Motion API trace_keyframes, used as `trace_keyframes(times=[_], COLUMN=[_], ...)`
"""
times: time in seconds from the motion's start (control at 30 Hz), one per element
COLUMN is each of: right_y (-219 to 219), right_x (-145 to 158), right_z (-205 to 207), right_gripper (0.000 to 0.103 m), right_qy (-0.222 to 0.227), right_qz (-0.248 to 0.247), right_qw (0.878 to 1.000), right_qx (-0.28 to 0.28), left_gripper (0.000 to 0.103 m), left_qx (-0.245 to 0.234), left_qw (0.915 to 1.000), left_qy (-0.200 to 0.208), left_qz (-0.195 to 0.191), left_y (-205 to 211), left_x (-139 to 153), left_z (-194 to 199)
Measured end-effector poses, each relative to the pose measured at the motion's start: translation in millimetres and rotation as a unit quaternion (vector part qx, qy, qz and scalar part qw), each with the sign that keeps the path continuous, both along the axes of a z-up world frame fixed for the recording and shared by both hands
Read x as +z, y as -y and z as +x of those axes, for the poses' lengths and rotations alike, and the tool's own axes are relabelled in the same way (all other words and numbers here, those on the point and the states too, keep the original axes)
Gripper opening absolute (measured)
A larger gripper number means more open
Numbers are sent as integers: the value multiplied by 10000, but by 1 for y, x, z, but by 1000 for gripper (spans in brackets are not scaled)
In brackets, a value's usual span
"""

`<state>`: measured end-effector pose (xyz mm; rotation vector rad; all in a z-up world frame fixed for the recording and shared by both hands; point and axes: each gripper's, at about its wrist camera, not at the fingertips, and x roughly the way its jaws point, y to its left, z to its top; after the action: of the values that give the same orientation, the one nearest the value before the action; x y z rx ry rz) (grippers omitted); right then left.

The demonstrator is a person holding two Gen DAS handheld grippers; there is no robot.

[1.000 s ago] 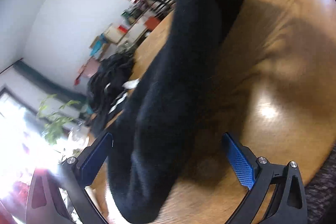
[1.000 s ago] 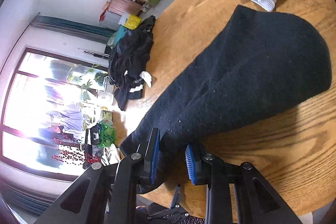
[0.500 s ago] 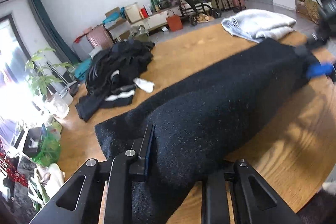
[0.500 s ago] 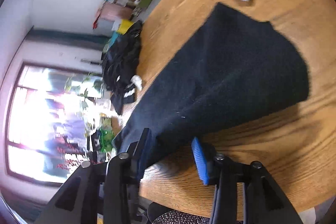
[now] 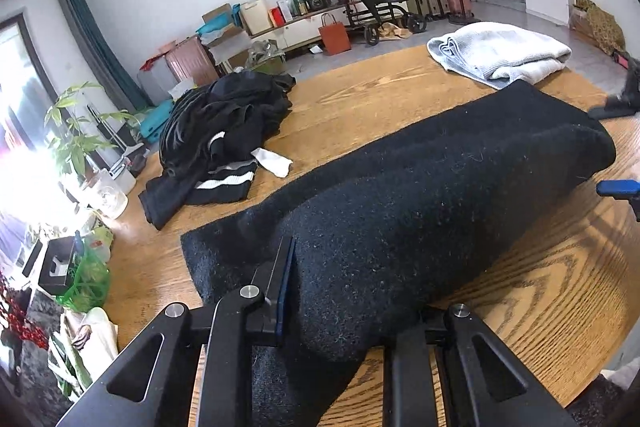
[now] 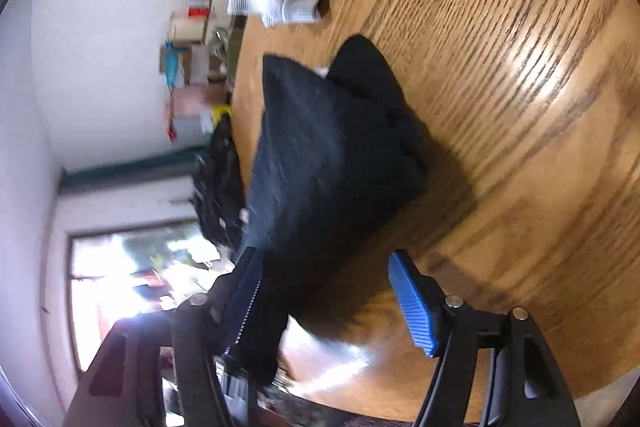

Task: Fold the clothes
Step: 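Lift the black sweatshirt bundle with both tools and carry it over the grey sweater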

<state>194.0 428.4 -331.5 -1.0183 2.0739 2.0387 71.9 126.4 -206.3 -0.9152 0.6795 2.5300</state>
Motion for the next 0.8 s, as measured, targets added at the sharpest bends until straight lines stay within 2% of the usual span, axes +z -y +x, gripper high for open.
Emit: trace_keyframes(times=[0.2, 0.3, 0.53, 0.6, 0.63, 0.67, 0.73, 0.8], right_y=[8, 12, 20, 18, 16, 15, 12, 12], right_x=[-8, -10, 0, -4, -6, -8, -6, 13], right_z=[-23, -38, -73, -77, -79, -81, -82, -82], right_gripper=[83, 83, 83, 70, 48, 37, 27, 24], right_qy=[153, 356, 513, 598, 629, 656, 509, 265], right_qz=[-112, 42, 588, 533, 506, 480, 535, 843], right_qw=[9998, 9992, 9967, 9964, 9965, 9966, 9973, 9960], right_qx=[-110, -163, -233, -272, -229, -165, -12, 114], left_gripper=[23, 23, 23, 23, 23, 23, 23, 22], left_qx=[-21, -63, -178, -103, -60, -30, 7, 22], left_qw=[10000, 10000, 9997, 9998, 9998, 9998, 9998, 9998], left_qy=[76, 61, 24, 16, -3, -31, -152, -211], left_qz=[-15, -46, -153, -189, -212, -217, -152, 18], left_y=[6, 8, 15, 18, 20, 21, 22, 22], left_x=[-8, -11, -23, -26, -27, -26, -21, -12], left_z=[3, 5, 9, 10, 11, 12, 16, 21])
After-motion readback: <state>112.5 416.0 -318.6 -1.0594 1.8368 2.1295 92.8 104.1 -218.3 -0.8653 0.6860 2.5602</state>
